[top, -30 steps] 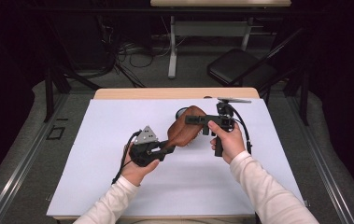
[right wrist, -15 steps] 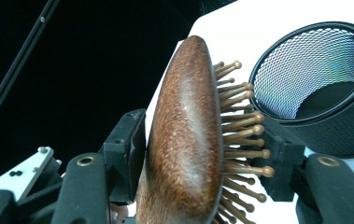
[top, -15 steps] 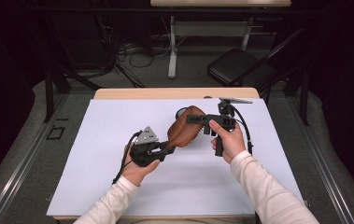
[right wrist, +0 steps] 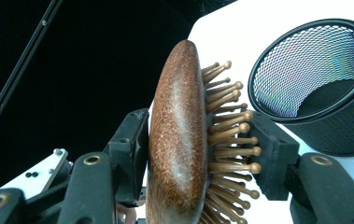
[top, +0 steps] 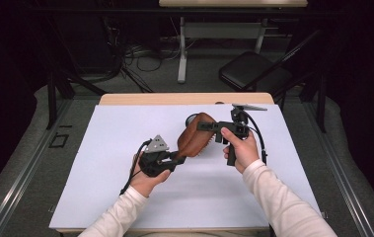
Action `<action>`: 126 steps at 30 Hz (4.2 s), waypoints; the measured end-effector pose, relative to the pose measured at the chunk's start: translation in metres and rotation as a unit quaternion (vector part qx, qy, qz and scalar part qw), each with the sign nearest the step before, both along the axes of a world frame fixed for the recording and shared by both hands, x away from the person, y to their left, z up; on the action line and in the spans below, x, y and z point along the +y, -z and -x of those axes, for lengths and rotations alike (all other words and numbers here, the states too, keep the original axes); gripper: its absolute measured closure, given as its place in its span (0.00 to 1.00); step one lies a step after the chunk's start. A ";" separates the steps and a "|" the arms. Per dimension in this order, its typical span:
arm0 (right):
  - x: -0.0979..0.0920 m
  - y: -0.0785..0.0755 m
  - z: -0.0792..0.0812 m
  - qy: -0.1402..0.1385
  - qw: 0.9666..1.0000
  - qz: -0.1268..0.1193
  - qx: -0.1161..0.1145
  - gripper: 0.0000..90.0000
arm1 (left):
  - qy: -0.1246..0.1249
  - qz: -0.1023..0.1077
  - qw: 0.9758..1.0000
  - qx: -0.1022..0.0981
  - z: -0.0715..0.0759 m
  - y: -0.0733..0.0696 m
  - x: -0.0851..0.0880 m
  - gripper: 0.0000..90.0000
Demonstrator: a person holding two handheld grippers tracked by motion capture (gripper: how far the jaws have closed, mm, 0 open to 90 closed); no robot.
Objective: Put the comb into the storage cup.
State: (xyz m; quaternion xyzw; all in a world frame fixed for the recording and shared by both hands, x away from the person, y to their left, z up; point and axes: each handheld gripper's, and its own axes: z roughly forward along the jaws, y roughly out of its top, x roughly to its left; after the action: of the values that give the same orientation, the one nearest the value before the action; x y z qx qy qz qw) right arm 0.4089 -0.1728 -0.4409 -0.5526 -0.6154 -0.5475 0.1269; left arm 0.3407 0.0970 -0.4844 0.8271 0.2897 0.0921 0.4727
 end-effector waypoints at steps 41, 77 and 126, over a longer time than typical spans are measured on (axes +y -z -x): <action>-0.001 -0.002 0.002 -0.018 1.000 -0.004 0.001 0.55 | -0.003 -0.003 1.000 0.010 -0.001 0.008 -0.005 0.78; -0.010 0.000 -0.003 -0.008 1.000 0.014 0.002 0.55 | -0.017 0.004 1.000 0.007 -0.003 0.010 -0.004 0.46; -0.048 -0.034 -0.015 0.061 0.996 0.050 -0.029 0.55 | -0.081 0.013 0.997 0.007 -0.023 0.004 0.034 0.25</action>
State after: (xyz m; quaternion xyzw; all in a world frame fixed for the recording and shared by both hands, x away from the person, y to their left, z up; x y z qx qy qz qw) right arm 0.4240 -0.2208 -0.4070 -0.5783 -0.6105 -0.5391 0.0477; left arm 0.3639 0.1305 -0.4884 0.7955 0.3598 0.1208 0.4723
